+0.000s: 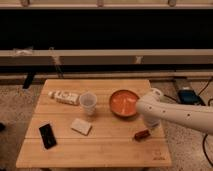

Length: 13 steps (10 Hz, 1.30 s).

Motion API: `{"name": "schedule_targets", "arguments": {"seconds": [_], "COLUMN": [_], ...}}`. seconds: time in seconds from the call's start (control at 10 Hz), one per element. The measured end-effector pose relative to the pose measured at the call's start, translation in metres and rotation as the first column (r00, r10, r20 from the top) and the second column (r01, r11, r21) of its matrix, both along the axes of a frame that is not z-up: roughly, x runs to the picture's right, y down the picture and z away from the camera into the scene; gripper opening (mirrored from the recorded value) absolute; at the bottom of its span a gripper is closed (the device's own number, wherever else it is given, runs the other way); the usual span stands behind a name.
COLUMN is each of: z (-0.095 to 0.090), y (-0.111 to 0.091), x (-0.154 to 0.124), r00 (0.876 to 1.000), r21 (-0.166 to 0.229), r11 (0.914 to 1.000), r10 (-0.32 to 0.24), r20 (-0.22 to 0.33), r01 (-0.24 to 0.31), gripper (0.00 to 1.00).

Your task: Drag the pepper across the table

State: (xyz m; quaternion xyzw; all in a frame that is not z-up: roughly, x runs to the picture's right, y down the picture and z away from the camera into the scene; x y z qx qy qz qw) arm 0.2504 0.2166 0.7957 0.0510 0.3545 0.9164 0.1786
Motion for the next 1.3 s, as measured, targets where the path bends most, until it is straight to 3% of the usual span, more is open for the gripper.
{"name": "schedule_targets", "arguments": {"seconds": [0.4, 1.3], "z": [0.001, 0.001], "y": [-0.016, -0.018], "x": [0.006, 0.003], "r00": [0.997, 0.996], "r21": [0.031, 0.035], "r11": [0.9995, 0.9994], "r10": [-0.01, -0.012], "r20": [0.076, 0.083], "r01": [0.007, 0.009], "gripper": [0.8, 0.8]}}
